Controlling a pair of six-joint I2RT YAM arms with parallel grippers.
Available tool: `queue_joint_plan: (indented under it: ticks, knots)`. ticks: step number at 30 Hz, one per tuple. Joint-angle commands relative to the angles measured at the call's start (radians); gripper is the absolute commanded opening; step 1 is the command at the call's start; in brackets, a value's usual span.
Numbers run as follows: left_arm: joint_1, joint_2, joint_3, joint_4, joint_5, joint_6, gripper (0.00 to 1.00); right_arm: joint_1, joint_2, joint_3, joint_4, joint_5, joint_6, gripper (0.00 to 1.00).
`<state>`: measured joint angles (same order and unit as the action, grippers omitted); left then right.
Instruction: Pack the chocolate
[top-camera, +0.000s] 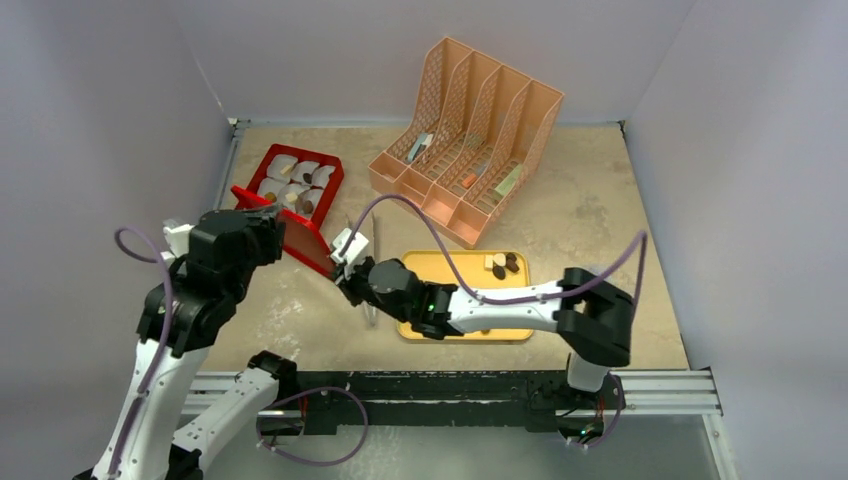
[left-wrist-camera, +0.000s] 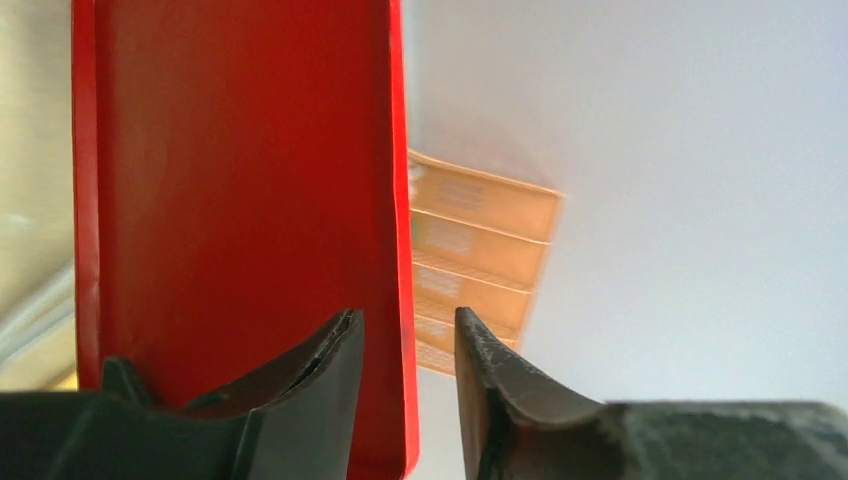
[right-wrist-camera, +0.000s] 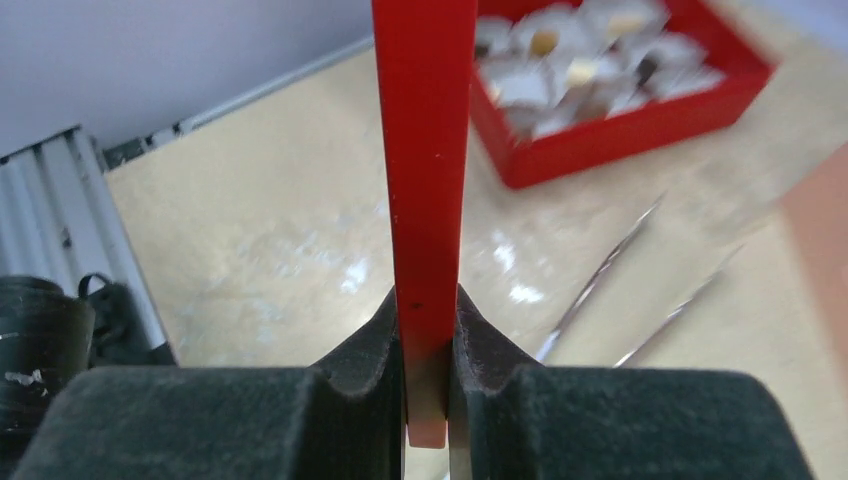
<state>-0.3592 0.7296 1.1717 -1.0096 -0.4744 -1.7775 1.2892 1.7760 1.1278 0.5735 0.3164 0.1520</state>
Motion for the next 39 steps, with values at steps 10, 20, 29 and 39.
queue_joint_plan:
  ticks: [10, 20, 29, 39]
  knots:
    - [0.005, -0.114, 0.183, 0.271, 0.158, 0.424, 0.66, -0.015, -0.112, 0.049, 0.509, 0.320, -1.277, 0.00]
    - [0.005, -0.039, 0.150, 0.298, 0.342, 0.534, 0.68, -0.018, -0.039, 0.084, 0.756, 0.366, -1.599, 0.00]
    - [0.005, 0.024, 0.065, 0.364, 0.366, 0.538, 0.67, -0.016, -0.007, 0.077, 0.884, 0.351, -1.732, 0.00]
    - [0.005, 0.039, 0.024, 0.480, 0.387, 0.516, 0.27, -0.013, -0.031, -0.003, 0.850, 0.342, -1.680, 0.02]
